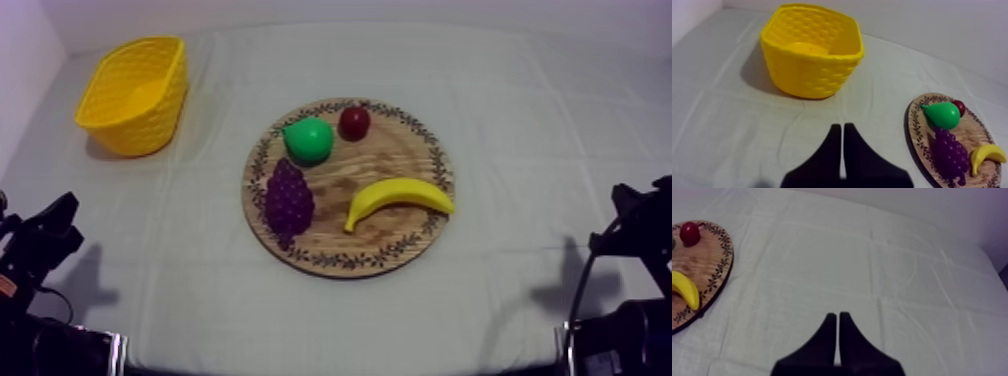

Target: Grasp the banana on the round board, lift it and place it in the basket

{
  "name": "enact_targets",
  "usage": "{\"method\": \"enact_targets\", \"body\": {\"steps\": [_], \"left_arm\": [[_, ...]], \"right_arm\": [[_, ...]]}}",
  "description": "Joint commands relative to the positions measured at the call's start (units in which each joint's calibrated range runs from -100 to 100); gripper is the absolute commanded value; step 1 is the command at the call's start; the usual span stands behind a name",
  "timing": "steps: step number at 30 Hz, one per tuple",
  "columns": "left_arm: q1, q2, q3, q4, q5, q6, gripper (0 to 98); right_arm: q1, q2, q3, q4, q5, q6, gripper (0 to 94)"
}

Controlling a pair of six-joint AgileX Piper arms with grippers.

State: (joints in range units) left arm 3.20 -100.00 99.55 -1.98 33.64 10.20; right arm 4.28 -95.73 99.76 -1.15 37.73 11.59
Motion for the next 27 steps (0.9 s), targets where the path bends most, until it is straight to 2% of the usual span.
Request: {"method": "enact_targets", "body": {"steps": [1,8,19,23,27], "left_arm": [[0.0,0.0,0.0,0.01,0.0,0.0,0.1],[0.0,0.0,0.0,0.01,0.0,1.3,0.1],[1.4,0.0,-0.6,0.05,-1.7,-0.3,0.1],[2.9,2.2,-5.0,-0.12,-2.0,-1.6,0.1],[4.9,8.8,-13.1,-1.33,-2.1,-2.2,0.1]], "right_arm": [[0.0,0.0,0.0,0.0,0.0,-0.1,0.3],[0.0,0.0,0.0,0.0,0.0,-0.1,0.3],[0.0,0.0,0.0,0.0,0.0,-0.1,0.3],[0.0,0.0,0.0,0.0,0.0,-0.1,0.3],[0.0,0.0,0.0,0.0,0.0,-0.1,0.3]]}}
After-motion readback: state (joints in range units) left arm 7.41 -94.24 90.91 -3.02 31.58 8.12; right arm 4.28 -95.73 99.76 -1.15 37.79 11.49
